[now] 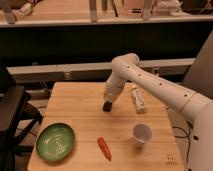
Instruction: Place the white sponge in the ceramic cup
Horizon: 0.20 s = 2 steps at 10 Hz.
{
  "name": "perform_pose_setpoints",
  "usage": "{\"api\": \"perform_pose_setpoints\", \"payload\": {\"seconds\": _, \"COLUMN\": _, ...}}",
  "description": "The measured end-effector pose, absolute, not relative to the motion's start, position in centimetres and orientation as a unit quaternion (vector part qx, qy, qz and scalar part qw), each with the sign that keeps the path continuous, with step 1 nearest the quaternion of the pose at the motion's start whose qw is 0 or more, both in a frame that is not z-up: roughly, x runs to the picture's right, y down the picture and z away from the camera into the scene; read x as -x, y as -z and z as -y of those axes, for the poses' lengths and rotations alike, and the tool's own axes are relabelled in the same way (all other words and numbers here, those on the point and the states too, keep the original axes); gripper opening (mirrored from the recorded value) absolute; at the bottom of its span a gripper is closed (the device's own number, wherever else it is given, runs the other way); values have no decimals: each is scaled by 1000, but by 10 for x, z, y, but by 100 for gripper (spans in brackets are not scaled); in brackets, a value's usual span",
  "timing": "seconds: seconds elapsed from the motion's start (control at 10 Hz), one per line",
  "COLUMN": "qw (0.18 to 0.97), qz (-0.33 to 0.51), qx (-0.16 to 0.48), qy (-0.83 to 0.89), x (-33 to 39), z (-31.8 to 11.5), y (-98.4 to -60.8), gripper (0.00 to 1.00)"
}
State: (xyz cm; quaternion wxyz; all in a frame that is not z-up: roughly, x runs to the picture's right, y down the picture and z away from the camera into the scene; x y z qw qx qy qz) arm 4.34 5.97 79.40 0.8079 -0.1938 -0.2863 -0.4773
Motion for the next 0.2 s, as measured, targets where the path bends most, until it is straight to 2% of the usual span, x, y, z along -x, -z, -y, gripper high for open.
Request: {"api": "perform_pose_setpoints", "payload": {"seconds": 0.2, "qw": 814, "qz": 285, "qx": 197, "qy": 467, "x": -64, "z": -67, "y": -782, "gripper": 0}}
